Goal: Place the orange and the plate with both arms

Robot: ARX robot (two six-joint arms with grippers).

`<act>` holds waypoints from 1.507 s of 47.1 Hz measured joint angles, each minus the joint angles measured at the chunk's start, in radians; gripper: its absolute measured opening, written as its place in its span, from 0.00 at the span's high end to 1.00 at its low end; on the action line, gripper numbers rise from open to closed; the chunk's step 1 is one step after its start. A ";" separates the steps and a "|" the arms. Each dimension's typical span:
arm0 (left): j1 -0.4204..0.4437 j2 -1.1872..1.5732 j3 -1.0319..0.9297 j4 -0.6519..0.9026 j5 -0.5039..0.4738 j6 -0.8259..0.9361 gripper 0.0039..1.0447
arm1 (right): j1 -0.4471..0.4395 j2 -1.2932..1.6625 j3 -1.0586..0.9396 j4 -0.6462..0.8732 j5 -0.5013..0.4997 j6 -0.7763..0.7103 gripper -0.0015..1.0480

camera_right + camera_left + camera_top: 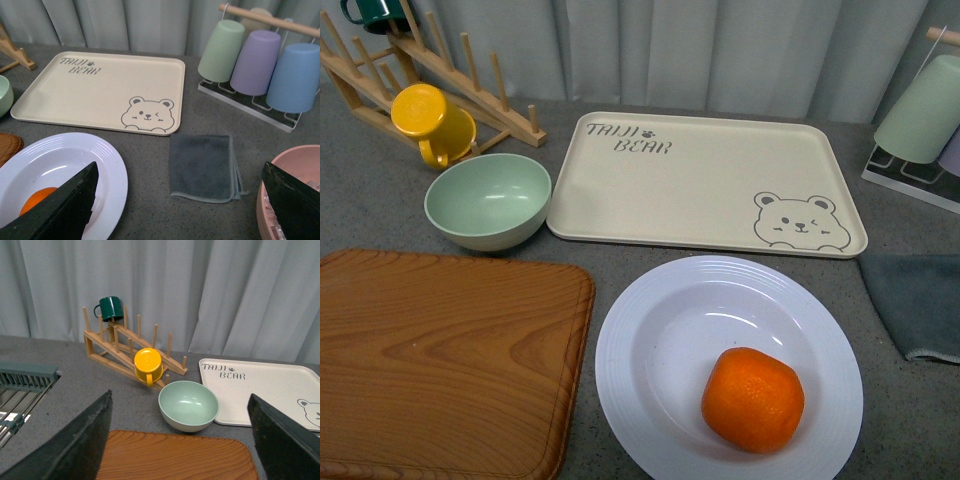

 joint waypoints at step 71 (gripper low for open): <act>0.000 0.000 0.000 0.000 0.000 0.003 0.06 | -0.038 1.590 0.548 0.245 -0.681 0.571 0.09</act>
